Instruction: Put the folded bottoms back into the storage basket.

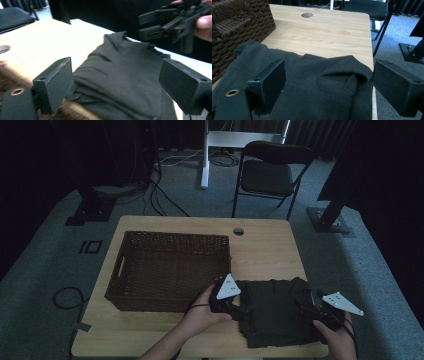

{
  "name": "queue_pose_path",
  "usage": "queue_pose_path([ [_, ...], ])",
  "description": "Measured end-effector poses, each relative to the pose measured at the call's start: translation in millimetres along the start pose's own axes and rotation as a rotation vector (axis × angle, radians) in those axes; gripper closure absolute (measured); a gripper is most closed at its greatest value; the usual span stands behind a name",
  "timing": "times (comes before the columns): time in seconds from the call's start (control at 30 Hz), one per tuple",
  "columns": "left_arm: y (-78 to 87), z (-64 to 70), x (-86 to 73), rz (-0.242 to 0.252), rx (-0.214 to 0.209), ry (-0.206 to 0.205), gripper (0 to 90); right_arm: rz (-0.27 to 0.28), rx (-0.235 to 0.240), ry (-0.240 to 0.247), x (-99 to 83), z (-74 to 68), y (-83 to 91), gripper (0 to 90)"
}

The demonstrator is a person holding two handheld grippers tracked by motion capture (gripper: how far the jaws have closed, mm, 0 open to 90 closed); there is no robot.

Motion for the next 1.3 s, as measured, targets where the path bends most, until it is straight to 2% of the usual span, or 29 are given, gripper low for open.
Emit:
queue_pose_path([
  [0.17,-13.9,15.4,-3.1,-0.016,-0.024,-0.024,12.5,-0.009,-0.003,-0.008,-6.0,5.6,-3.8,12.0],
  [0.37,-27.2,29.1,-6.0,0.006,-0.057,0.021,12.9,-0.018,-0.017,-0.016,-12.1,14.3,-7.2,12.0],
  [0.43,-32.2,32.5,-9.6,0.000,-0.040,-0.003,13.0,-0.026,-0.018,-0.012,-14.4,17.3,-9.0,12.0],
  [0.5,-36.9,36.5,-13.2,-0.009,-0.044,0.012,13.0,-0.034,-0.022,-0.014,-16.4,19.7,-10.5,12.0],
  [0.57,-41.2,39.9,-16.5,-0.013,-0.031,-0.016,13.0,-0.038,-0.024,-0.019,-18.0,21.5,-11.9,12.0],
  [0.93,-57.8,48.8,-36.1,-0.041,0.009,0.028,13.0,-0.076,-0.020,-0.023,-29.0,26.7,-22.5,12.0],
  [1.3,-71.9,59.4,-58.8,-0.083,0.008,0.042,13.0,-0.148,-0.027,-0.053,-47.7,33.1,-34.2,12.1],
])
Point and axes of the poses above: each handheld gripper's, and its own axes: y roughly backward along the jaws, x roughly out of its top, z roughly to its right, the point moved 6 cm from there along -y, roughly forward along the jaws, and after that the axes turned 5 degrees about x, right-handed, at the moved point
